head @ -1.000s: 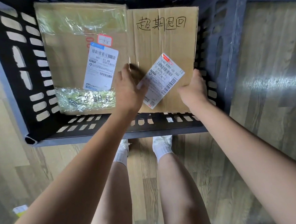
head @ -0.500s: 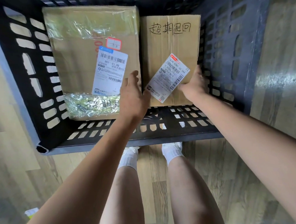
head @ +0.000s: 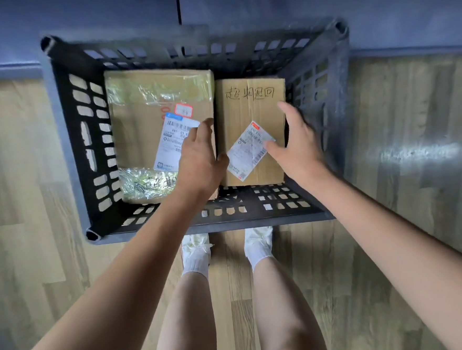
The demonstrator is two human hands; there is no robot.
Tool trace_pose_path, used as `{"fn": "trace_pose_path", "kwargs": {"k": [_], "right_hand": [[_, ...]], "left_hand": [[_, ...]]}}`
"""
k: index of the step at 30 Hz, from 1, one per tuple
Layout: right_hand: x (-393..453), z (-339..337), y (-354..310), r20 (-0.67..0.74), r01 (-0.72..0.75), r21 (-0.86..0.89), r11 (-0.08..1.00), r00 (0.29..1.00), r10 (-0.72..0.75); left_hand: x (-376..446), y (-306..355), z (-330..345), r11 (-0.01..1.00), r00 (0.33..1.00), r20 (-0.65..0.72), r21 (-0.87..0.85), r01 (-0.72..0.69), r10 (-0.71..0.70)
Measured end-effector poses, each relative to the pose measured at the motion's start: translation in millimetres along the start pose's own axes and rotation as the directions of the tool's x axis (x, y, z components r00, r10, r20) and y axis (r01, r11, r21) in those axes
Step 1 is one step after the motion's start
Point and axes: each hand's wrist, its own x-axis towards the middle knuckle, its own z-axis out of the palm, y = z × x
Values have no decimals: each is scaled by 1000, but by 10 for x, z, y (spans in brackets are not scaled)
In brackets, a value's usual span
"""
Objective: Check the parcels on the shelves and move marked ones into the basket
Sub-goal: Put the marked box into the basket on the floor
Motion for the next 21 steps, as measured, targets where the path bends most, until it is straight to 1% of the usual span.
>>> {"fn": "trace_pose_path", "kwargs": {"k": [3,6,10,12,15,18,21], "right_hand": [[-121,-372,-286,-28,138,-45,989,990,-139],[-328,-771,-610,-61,204,-92,975,976,-210],[-666,-1304,-1036,-99,292,-130,947,947,-306],[-870,-1598,-1304,-99,322,-140,936,936,-337],[-1195,-2020,-1724,-117,369,-168,914,913,-390],[-1515,-2405,-2146,-164,435,-225,872,865,-474],[-1836,-2739,-2528,-209,466,-301,832,819,-534]], "left_hand": [[-153,282,-334,993,993,-30,47,-109,110],[-324,652,-742,955,963,-32,140,-262,269],[-637,1182,-1279,883,914,-38,279,-378,404],[-823,1439,-1576,823,866,-60,350,-447,496],[-1086,1793,-2063,741,793,-95,436,-511,602],[-1333,2108,-2592,679,716,-167,515,-523,678],[-1602,2406,-3080,605,618,-229,611,-510,752]]}}
